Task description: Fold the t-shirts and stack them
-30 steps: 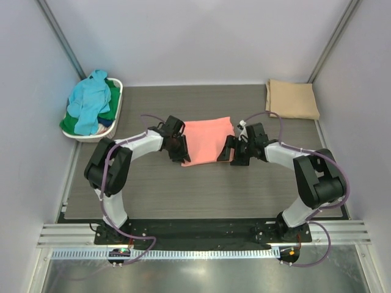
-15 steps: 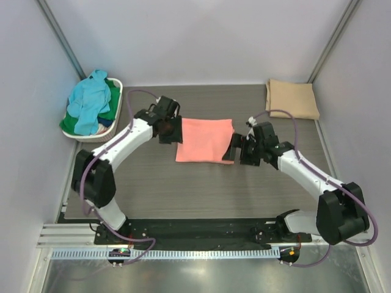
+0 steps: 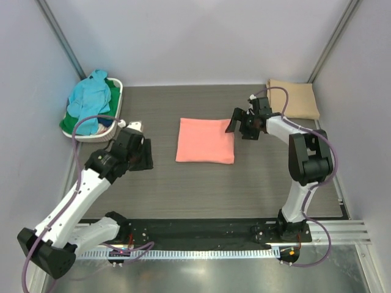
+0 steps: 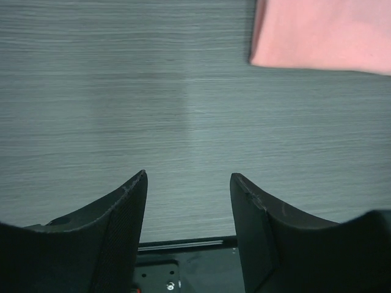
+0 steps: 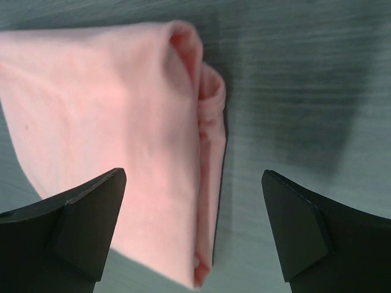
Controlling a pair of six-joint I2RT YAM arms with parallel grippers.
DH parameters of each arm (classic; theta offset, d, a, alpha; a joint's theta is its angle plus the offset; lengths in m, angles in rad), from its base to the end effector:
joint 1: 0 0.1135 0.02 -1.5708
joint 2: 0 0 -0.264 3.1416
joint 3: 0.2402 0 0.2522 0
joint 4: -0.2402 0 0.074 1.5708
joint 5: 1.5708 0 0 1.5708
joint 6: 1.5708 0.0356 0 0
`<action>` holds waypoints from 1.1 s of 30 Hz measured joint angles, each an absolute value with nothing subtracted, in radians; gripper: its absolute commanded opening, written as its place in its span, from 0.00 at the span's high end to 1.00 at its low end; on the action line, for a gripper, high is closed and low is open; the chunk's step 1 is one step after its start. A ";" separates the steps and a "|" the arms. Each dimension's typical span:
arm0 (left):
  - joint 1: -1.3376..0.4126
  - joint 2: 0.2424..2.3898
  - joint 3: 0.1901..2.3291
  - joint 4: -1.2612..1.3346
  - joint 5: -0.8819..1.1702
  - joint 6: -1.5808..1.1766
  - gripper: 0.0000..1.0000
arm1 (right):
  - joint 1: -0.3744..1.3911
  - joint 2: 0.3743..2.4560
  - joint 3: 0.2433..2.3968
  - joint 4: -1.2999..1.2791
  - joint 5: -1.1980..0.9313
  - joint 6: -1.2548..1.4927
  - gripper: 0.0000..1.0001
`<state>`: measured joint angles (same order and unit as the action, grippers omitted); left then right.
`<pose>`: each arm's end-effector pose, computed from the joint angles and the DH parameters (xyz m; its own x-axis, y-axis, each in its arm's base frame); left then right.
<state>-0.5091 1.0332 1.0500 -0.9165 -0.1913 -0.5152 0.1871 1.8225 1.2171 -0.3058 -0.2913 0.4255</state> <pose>0.1749 -0.0899 0.3190 -0.7800 -0.1186 -0.6145 -0.0104 0.9842 -0.1768 0.3789 0.0821 0.1937 -0.8521 0.2411 -0.4645 0.0007 0.8881 0.4597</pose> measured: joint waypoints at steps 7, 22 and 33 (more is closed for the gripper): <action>-0.508 0.847 0.980 -0.941 -0.299 -0.521 0.37 | 0.171 2.008 1.333 -0.189 -0.343 0.442 0.02; -0.508 0.805 0.953 -0.933 -0.367 -0.523 0.36 | 0.224 2.056 1.223 0.053 -0.504 0.552 0.88; -0.508 0.724 0.941 -0.925 -0.369 -0.522 0.33 | 0.163 2.056 1.418 -0.278 -0.494 0.373 0.99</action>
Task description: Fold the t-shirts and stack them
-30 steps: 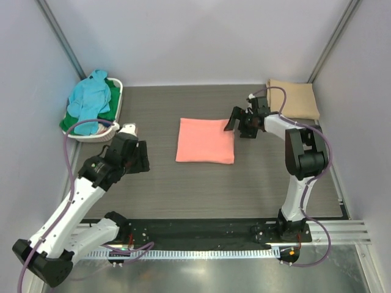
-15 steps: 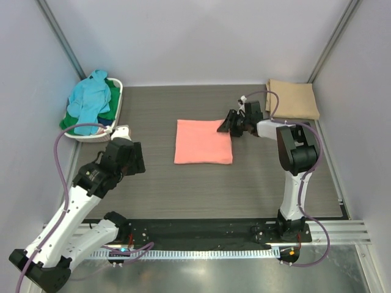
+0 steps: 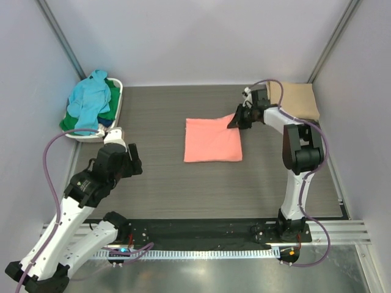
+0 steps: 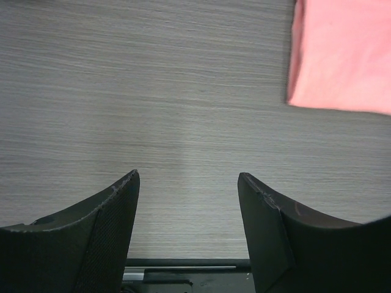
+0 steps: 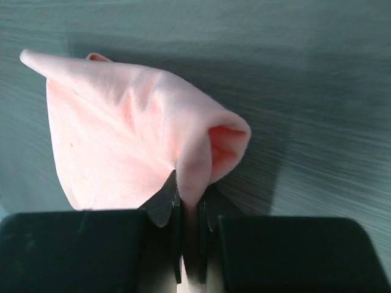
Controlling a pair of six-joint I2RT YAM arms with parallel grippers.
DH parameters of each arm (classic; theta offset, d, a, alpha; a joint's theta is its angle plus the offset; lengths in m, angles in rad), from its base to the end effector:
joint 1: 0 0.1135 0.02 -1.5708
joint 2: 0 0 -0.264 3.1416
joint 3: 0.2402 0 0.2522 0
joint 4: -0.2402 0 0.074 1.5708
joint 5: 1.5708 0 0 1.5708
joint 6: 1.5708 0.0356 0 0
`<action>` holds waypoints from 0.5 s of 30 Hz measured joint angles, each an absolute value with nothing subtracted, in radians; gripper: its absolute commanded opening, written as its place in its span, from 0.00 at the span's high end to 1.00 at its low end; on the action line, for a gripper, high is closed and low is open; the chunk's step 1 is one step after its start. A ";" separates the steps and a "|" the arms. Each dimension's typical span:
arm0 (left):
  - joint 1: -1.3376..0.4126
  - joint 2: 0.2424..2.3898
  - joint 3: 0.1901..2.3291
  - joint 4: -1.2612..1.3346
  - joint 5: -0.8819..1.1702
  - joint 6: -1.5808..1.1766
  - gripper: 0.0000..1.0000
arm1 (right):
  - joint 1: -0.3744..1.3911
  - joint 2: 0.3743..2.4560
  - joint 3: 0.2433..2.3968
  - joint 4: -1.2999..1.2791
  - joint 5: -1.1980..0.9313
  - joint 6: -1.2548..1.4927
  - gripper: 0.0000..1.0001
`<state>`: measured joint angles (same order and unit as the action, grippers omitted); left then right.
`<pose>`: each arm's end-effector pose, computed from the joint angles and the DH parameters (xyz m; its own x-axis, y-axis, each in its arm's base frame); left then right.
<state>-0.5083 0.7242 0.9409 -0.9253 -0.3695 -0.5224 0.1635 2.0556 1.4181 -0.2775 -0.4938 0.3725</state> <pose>0.1198 -0.0520 0.3299 -0.5996 -0.1986 -0.7753 -0.0979 0.9797 -0.1752 0.4312 0.0882 0.1660 -0.8843 0.1789 -0.4313 -0.1145 0.8124 0.5718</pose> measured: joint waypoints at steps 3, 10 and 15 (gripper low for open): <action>-0.508 0.722 0.940 -0.924 -0.364 -0.522 0.34 | 0.107 2.032 1.533 -0.403 -0.430 0.269 0.99; -0.508 0.733 0.933 -0.917 -0.348 -0.520 0.33 | -0.026 2.002 1.767 -0.561 -0.269 0.097 0.99; -0.508 0.734 0.927 -0.913 -0.343 -0.519 0.33 | -0.076 2.003 1.917 -0.648 -0.166 -0.010 0.99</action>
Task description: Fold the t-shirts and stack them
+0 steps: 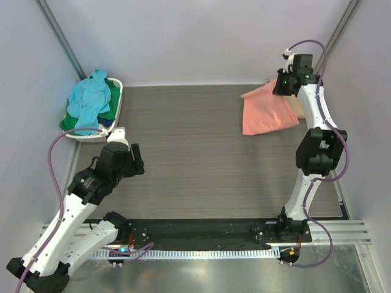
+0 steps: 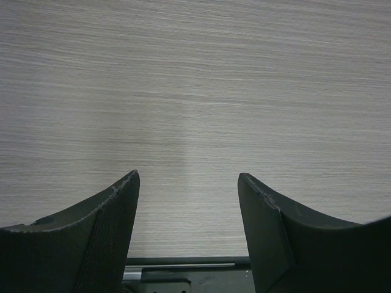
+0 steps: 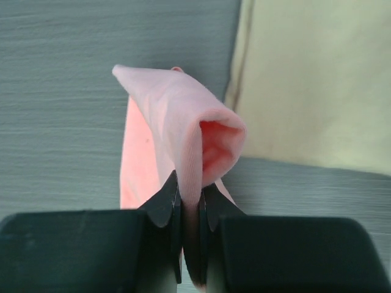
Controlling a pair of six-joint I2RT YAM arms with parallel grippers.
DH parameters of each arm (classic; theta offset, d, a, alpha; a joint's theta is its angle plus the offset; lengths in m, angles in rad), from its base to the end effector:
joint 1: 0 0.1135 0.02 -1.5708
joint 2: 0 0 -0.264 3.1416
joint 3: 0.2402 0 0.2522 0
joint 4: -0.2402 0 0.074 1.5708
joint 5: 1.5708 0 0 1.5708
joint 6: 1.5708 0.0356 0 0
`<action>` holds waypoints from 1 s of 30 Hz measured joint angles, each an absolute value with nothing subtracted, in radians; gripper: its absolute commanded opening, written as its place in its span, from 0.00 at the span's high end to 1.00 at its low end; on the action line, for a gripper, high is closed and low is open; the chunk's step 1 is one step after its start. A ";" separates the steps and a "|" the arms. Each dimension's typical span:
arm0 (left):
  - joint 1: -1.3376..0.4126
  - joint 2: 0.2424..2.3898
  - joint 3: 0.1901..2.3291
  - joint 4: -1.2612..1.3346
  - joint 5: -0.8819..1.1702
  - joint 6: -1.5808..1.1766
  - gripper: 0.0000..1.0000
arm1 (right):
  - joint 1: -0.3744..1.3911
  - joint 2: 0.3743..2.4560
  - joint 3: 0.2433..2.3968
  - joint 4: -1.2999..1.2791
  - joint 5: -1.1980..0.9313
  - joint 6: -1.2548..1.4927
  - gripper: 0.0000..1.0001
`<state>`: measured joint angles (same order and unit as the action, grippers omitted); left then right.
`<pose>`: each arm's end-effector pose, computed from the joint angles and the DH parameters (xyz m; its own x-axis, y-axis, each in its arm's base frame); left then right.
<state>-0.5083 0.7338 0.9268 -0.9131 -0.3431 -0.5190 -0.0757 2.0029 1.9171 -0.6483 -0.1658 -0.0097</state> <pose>0.1226 -0.0546 0.3253 -0.6180 -0.1904 -0.7628 -0.0796 0.9804 -0.1802 0.4599 -0.0290 0.3189 -0.6675 0.0410 -0.7435 -0.0541 0.9932 0.1034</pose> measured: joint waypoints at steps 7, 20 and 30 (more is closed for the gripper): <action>-0.508 0.758 0.927 -0.909 -0.338 -0.519 0.34 | -0.089 2.006 2.075 -0.683 -0.094 -0.117 0.99; -0.508 0.775 0.927 -0.908 -0.330 -0.519 0.34 | -0.125 2.074 2.236 -0.684 -0.093 -0.186 0.99; -0.508 0.780 0.926 -0.906 -0.319 -0.519 0.34 | -0.134 2.093 2.286 -0.691 -0.099 -0.209 0.99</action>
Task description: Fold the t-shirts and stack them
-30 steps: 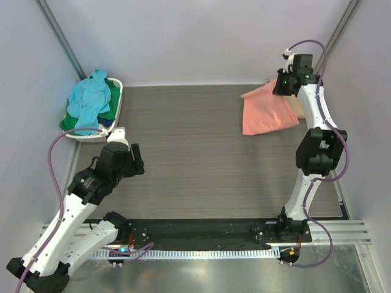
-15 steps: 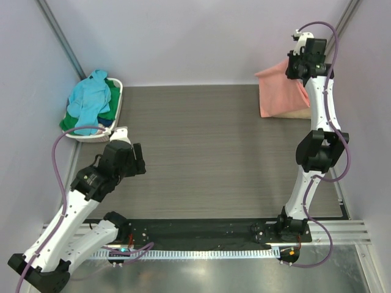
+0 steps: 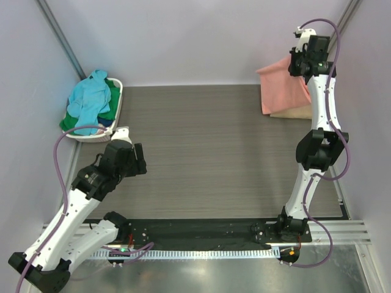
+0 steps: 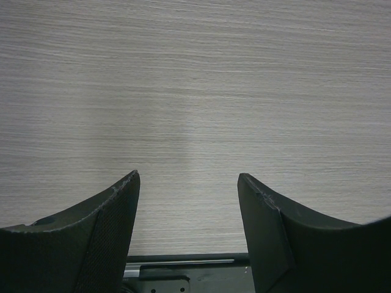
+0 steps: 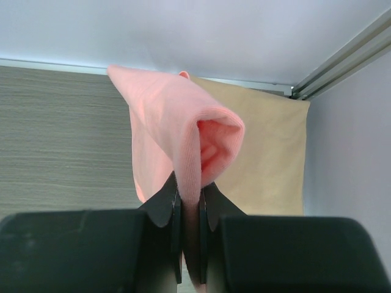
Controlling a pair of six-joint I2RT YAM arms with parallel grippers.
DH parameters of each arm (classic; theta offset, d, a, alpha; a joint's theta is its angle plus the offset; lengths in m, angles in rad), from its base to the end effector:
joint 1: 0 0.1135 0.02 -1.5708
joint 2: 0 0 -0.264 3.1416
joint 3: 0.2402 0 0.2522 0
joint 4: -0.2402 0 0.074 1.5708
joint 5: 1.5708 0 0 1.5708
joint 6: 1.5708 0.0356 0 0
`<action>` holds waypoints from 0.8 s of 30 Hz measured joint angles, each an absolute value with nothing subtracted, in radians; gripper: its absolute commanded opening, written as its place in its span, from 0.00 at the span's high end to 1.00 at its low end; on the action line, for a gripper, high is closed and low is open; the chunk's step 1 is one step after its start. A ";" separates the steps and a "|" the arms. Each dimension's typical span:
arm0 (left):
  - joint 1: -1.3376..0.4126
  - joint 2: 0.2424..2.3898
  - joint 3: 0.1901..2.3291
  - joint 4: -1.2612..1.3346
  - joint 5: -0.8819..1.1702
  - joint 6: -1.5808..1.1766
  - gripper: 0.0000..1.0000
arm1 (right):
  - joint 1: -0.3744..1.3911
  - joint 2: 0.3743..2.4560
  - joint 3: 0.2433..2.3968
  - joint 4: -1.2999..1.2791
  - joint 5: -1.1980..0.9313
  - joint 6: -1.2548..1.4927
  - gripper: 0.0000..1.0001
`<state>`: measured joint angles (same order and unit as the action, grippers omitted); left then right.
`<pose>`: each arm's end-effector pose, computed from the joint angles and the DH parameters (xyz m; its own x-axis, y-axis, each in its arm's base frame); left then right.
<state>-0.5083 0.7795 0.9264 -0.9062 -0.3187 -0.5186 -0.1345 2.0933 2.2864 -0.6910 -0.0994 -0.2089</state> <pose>0.1312 -0.0603 0.3201 -0.6530 -0.1750 -0.7369 -0.0691 0.9826 -0.1722 0.4729 -0.0604 0.3959 -0.4727 -0.1443 -0.8693 -0.0521 0.9894 -0.1358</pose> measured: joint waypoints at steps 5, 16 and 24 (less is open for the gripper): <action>-0.508 0.791 0.926 -0.903 -0.313 -0.518 0.34 | -0.147 2.122 2.322 -0.689 -0.096 -0.229 0.99; -0.508 0.808 0.925 -0.900 -0.312 -0.517 0.34 | -0.243 2.333 2.380 -0.629 -0.107 -0.235 0.97; -0.508 0.805 0.922 -0.895 -0.310 -0.516 0.34 | -0.296 2.557 2.428 -0.320 0.047 -0.125 0.01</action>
